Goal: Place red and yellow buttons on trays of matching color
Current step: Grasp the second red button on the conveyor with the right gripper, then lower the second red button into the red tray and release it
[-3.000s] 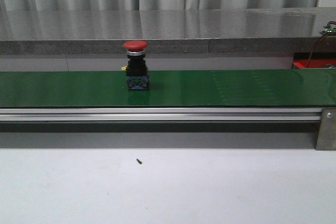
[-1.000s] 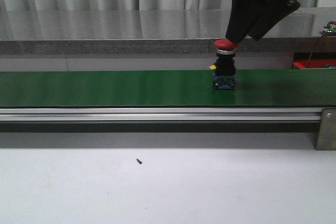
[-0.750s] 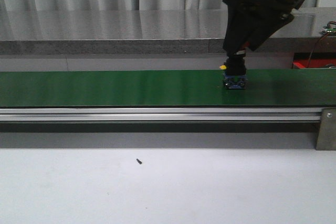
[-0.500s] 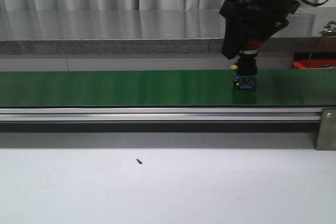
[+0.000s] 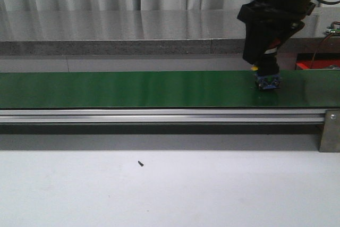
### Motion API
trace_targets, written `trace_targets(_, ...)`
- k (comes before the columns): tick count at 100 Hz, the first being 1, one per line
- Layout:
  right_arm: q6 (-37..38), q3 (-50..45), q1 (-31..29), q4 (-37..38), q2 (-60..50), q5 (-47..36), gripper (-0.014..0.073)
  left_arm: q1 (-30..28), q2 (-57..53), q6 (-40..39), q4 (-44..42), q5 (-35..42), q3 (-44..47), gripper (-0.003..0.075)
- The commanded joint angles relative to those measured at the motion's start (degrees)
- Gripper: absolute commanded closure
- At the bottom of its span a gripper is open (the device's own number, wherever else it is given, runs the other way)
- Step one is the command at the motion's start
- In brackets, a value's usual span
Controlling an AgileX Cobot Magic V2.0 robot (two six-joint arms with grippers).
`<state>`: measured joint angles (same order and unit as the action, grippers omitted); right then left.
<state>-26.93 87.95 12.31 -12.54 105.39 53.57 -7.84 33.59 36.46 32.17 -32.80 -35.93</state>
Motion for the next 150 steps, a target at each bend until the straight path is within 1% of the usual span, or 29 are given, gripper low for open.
trace_targets(1, 0.27, 5.06, -2.30, -0.79, -2.83, 2.20, 0.0440, 0.36, 0.08, 0.05, 1.88, 3.76, -1.51, 0.0740)
trace_targets(16, 0.27, 11.89, -8.72, -1.23, -2.83, 6.58, 0.0440, 0.36, 0.08, 0.05, 1.88, 3.76, -1.51, 0.0740)
trace_targets(29, 0.27, 15.75, -16.53, -2.20, -2.83, 6.98, 0.0440, 0.36, 0.08, 0.05, 1.88, 3.76, -1.51, 0.0740)
trace_targets(54, 0.27, 16.40, -32.99, -6.68, -0.54, 4.18, 0.0440, 0.36, 0.08, 0.05, 1.88, 3.76, -1.51, 0.0740)
trace_targets(60, 0.27, 16.40, -36.29, -8.77, 0.93, 3.96, 0.0440, 0.36, 0.08, 0.05, 1.88, 3.76, -1.51, 0.0740)
trace_targets(71, -0.48, 16.40, -40.00, -12.48, 3.71, 3.55, 0.0440, 0.36, 0.08, 0.05, 1.88, 3.76, -1.51, 0.0740)
trace_targets(79, -1.08, 16.40, -41.09, -14.66, 5.98, 2.64, 0.0440, 0.36, 0.08, 0.05, 1.88, 3.76, -1.51, 0.0740)
trace_targets(89, -1.60, 16.40, -41.02, -15.23, 8.38, 1.62, 0.0440, 0.36, 0.08, 0.05, 1.88, 3.76, -1.51, 0.0740)
trace_targets(121, -2.41, 16.45, -38.61, -14.98, 14.01, 0.20, 0.0440, 0.36, 0.08, 0.05, 1.88, 3.76, -1.51, 0.0740)
trace_targets(143, -2.55, 16.45, -38.23, -13.77, 14.66, -1.08, 0.0437, 0.36, 0.08, 0.05, 1.88, 3.76, -1.51, 0.0740)
trace_targets(150, -2.55, 16.45, -38.23, -13.53, 14.66, -1.19, 0.0422, 0.36, 0.08, 0.05, 1.88, 3.76, -1.51, 0.0740)
